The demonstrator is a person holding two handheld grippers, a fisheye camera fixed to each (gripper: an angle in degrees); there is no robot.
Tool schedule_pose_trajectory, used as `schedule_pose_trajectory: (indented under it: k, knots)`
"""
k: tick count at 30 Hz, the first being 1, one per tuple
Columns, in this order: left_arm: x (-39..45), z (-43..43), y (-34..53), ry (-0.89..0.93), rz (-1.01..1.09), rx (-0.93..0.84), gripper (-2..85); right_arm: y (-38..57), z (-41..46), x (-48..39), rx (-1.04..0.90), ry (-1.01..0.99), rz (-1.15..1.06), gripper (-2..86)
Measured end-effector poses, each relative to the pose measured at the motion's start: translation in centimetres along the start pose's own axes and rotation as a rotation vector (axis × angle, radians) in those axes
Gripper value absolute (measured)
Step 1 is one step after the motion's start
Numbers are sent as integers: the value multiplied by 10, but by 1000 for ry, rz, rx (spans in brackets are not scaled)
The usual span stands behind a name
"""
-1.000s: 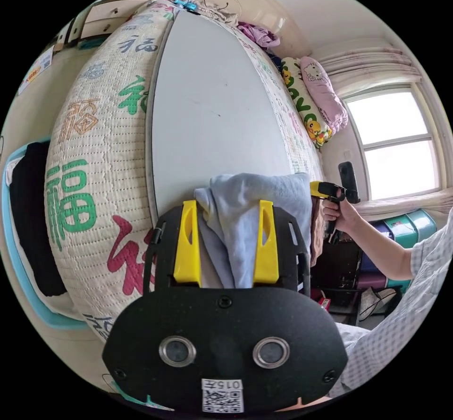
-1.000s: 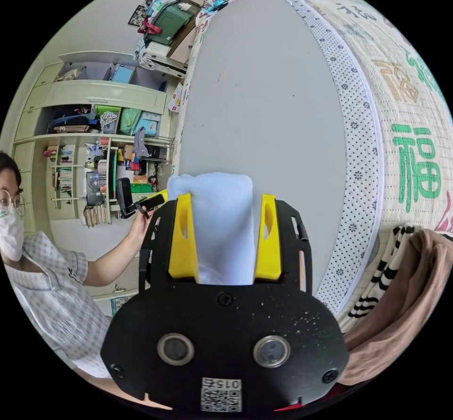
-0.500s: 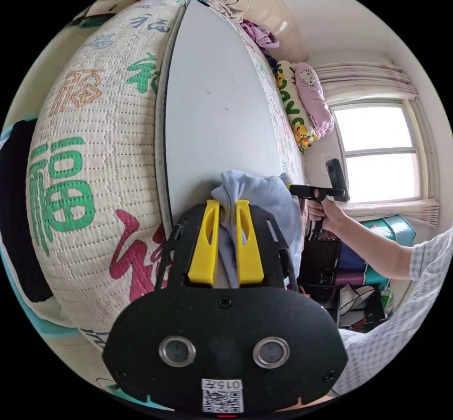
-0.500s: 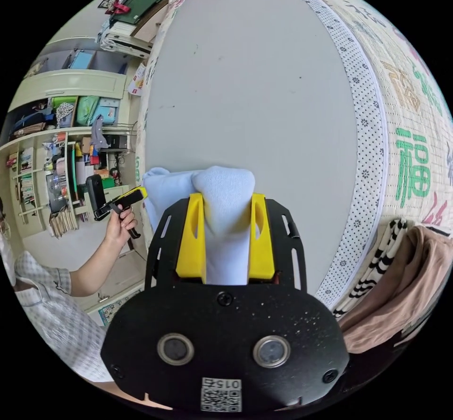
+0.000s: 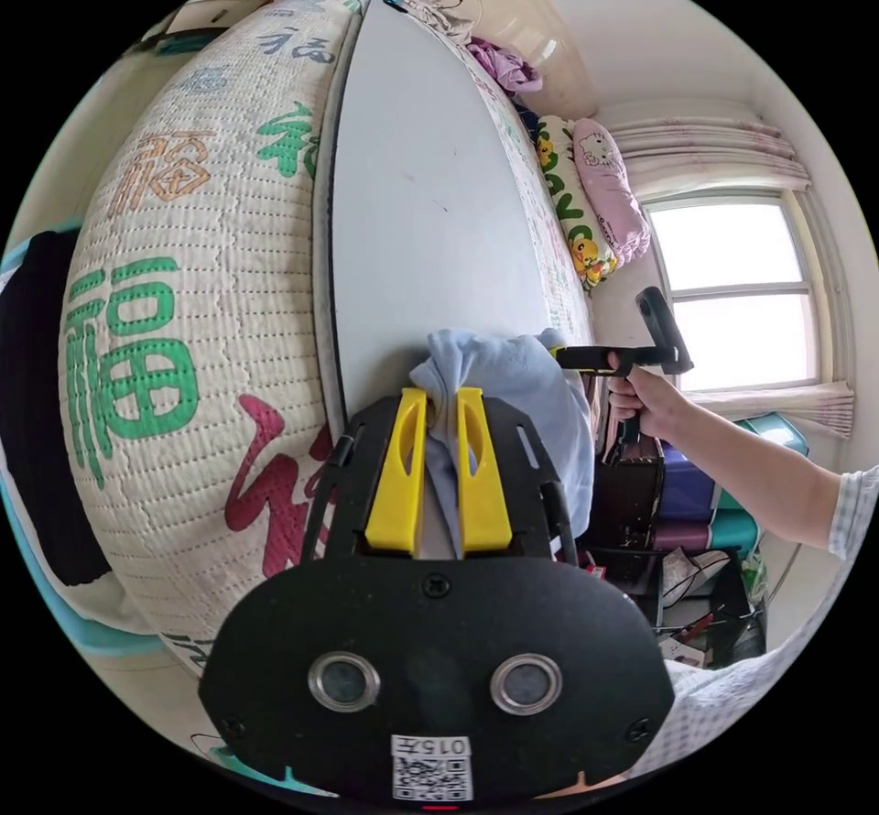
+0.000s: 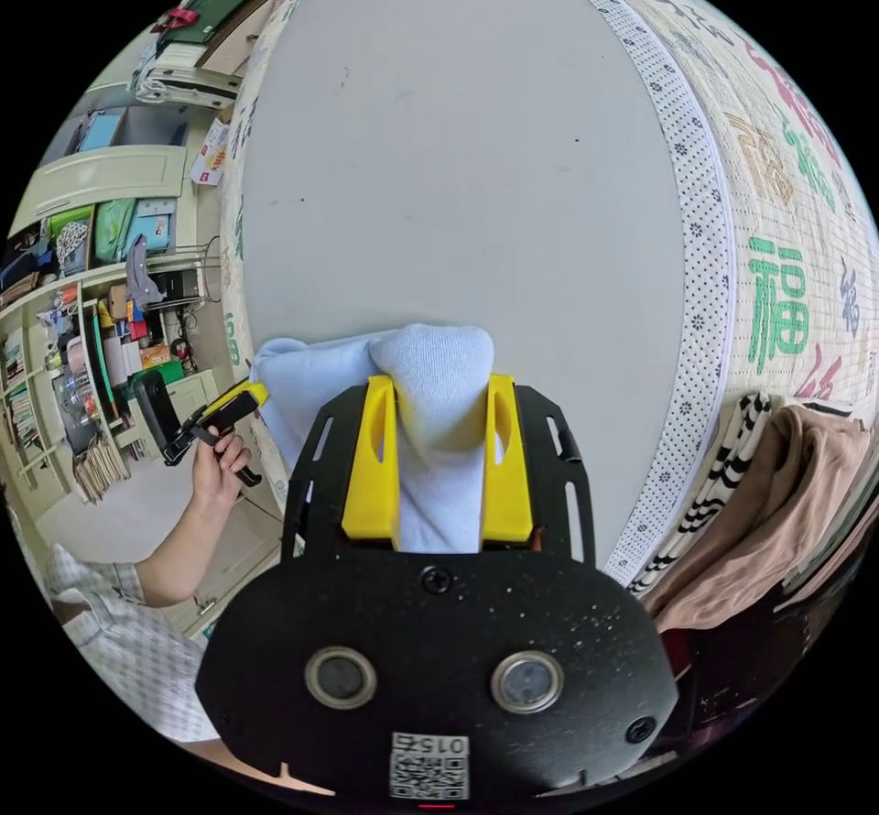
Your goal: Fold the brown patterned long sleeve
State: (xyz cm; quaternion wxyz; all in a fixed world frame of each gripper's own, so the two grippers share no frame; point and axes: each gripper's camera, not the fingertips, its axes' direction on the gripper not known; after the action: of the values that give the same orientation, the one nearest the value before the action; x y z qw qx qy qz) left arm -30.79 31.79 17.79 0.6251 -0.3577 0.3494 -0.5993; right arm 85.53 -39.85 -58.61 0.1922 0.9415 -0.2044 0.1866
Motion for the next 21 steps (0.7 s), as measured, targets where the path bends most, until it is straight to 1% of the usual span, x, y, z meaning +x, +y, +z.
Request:
schedule_pose_trajectory:
  k: [4,10,13,16,18,20,21]
  knots:
    - [7,21,0,-53,41,-25,57,-20,-19,-63,-3,24,10,137]
    - [14,55,5,-110,52,-36,57,-36,-66,-162,46,-7,-15,137]
    - [22,73,9,-180,41,-39,57,-38,-102,-226,90,-19,-45,136]
    - [36,91,12,-261,26,-41,56,-35,-131,-269,137,-29,-59,134]
    - [45,97,16,-278,14,-27,55,-24,-166,-310,202,-73,-91,126]
    - [65,98,28,-285,20,14,54,-6,-203,-336,271,-159,-132,119]
    - [72,97,32,-288,33,28,54,13,-235,-349,328,-238,-172,117]
